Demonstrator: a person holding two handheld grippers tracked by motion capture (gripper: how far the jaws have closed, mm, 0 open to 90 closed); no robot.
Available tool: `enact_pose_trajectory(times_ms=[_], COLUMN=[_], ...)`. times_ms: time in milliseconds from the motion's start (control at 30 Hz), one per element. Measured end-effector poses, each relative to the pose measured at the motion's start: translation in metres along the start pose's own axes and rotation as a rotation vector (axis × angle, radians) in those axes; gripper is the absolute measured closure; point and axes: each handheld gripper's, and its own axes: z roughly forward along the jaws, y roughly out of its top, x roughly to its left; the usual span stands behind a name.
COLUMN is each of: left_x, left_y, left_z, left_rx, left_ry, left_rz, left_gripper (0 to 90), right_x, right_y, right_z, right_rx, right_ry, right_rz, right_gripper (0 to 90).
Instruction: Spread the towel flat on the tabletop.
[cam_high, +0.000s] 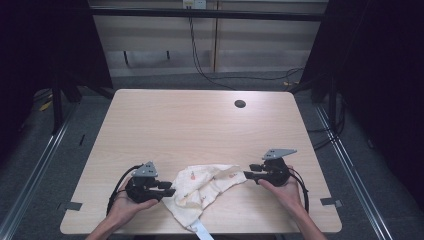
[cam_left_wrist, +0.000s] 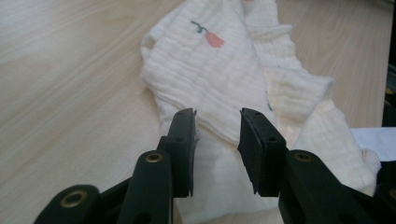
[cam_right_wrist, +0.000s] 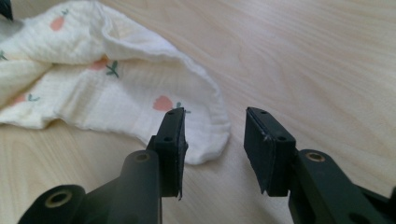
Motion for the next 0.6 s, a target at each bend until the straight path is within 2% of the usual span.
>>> enact_pose_trajectory(times_ms=[167, 233, 267, 333, 400, 467, 500, 533, 567, 600], left_x=[0.005, 0.010, 0.012, 0.016, 0.020, 0.023, 0.025, 0.027, 0.031, 0.035], left_y=[0.001, 0.005, 0.007, 0.012, 0.018, 0.022, 0.026, 0.029, 0.032, 0.033], left_z=[-0.004, -0.005, -0.003, 0.001, 0.008, 0.013, 0.015, 0.017, 0.018, 0.020], left_rx=[-0.019, -0.039, -0.050, -0.060, -0.054, -0.046, -0.033, -0.014, -0.006, -0.023], left_ry=[0.015, 0.039, 0.058, 0.065, 0.070, 0.082, 0.102, 0.095, 0.075, 0.084], left_rz=[-0.017, -0.030, -0.028, -0.028, -0.033, -0.015, -0.002, -0.004, -0.018, -0.032], left_gripper=[64.8, 62.8, 62.5, 60.4, 57.4, 54.9, 52.9, 49.2, 46.6, 46.5], right_x=[-0.001, -0.003, -0.003, -0.001, 0.003, 0.006, 0.007, 0.007, 0.007, 0.006], right_y=[0.000, 0.000, 0.000, 0.000, 0.000, -0.001, 0.000, 0.001, 0.001, 0.001], right_z=[0.008, 0.011, 0.012, 0.014, 0.017, 0.018, 0.019, 0.019, 0.019, 0.020], right_rx=[0.018, 0.025, 0.020, 0.026, 0.052, 0.061, 0.063, 0.066, 0.067, 0.065], right_ry=[-0.010, -0.013, -0.007, -0.008, -0.020, -0.034, -0.034, -0.029, -0.027, -0.018], right_rz=[-0.024, -0.038, -0.037, -0.058, -0.089, -0.113, -0.119, -0.113, -0.105, -0.101], right_gripper=[60.6, 60.6, 61.0, 62.7, 64.6, 66.6, 69.9, 73.7, 77.0, 80.8])
